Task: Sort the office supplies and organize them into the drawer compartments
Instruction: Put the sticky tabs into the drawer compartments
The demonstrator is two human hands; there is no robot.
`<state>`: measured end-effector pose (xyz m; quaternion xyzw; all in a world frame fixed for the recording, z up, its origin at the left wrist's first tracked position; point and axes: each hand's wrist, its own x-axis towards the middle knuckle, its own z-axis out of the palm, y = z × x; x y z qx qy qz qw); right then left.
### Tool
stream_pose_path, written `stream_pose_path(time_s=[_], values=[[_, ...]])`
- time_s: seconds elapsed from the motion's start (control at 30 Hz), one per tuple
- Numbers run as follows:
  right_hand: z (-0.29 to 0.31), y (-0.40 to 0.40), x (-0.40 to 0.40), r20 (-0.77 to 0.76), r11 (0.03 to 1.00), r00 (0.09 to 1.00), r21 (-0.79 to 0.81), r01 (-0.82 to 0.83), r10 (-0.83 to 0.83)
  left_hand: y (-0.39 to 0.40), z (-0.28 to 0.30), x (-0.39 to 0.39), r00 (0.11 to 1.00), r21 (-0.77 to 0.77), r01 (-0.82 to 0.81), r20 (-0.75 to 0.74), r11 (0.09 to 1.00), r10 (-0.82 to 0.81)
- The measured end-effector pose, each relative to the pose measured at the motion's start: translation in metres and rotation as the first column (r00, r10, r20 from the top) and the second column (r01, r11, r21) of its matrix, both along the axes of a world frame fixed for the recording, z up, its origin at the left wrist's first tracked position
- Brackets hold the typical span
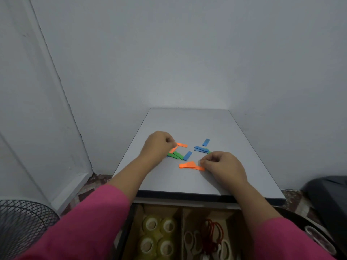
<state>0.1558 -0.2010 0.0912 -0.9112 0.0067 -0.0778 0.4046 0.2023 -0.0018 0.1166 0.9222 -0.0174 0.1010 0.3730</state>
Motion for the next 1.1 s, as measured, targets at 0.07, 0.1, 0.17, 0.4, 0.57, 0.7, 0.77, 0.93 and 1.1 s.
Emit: stream_pose_path(time_s=[0.07, 0.1, 0.17, 0.4, 0.57, 0.7, 0.77, 0.93, 1.1], values=[[0.000, 0.000, 0.001, 0.002, 1.000, 1.000, -0.003, 0.008, -0.008, 0.010, -0.004, 0.014, 0.998, 0.138, -0.062, 0.005, 0.988, 0.062], [-0.001, 0.001, 0.001, 0.003, 1.000, 1.000, -0.007, 0.011, -0.011, 0.011, -0.007, 0.017, 0.998, 0.198, -0.058, -0.004, 0.978, 0.060], [-0.001, 0.001, 0.000, 0.003, 1.000, 1.000, -0.018, 0.012, -0.012, 0.008, -0.011, 0.020, 0.999, 0.268, -0.033, -0.026, 0.963, 0.042], [-0.001, 0.000, -0.001, 0.009, 1.000, 1.000, -0.018, 0.008, -0.008, 0.006, -0.009, 0.021, 0.997, 0.277, -0.054, -0.046, 0.959, 0.069], [0.000, 0.001, -0.002, 0.011, 1.000, 1.000, -0.015, 0.006, -0.006, 0.010, -0.007, 0.019, 0.994, 0.274, -0.106, 0.029, 0.956, 0.102], [0.001, 0.001, -0.003, 0.014, 1.000, 1.000, -0.005, 0.003, -0.003, -0.001, -0.006, 0.017, 0.999, 0.317, -0.038, -0.018, 0.948, 0.046], [0.000, 0.001, -0.002, 0.013, 1.000, 1.000, -0.002, 0.004, -0.004, -0.007, -0.004, 0.017, 0.998, 0.393, -0.040, -0.027, 0.919, 0.055], [0.000, 0.001, -0.002, 0.017, 1.000, 1.000, -0.006, 0.011, -0.010, -0.018, 0.003, 0.015, 0.998, 0.540, -0.066, 0.023, 0.839, 0.064], [-0.001, 0.000, -0.001, 0.007, 1.000, 1.000, 0.011, 0.008, -0.008, -0.017, 0.002, 0.032, 0.992, 0.483, -0.043, 0.126, 0.875, -0.021]])
